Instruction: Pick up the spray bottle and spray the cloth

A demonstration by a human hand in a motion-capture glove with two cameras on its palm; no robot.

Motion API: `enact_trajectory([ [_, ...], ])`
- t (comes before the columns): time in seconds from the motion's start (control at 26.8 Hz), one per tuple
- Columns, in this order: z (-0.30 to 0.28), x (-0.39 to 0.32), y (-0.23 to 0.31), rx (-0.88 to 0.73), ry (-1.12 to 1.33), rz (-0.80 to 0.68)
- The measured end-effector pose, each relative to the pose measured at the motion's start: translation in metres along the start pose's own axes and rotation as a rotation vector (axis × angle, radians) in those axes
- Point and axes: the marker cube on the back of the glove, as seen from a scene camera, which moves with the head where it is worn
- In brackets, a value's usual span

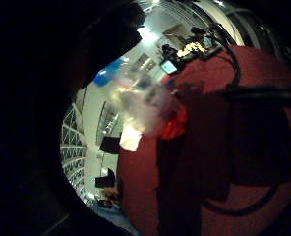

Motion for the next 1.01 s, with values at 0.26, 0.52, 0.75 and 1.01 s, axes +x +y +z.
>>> enact_trajectory([
  [0.26,0.028,0.034,-0.026,-0.063,0.082,0.088],
  [0.52,0.050,0.041,-0.036,-0.059,0.115,0.098],
  [0.75,0.055,0.040,-0.038,0.006,0.124,0.097],
  [1.01,0.046,0.032,-0.046,-0.006,0.119,0.110],
])
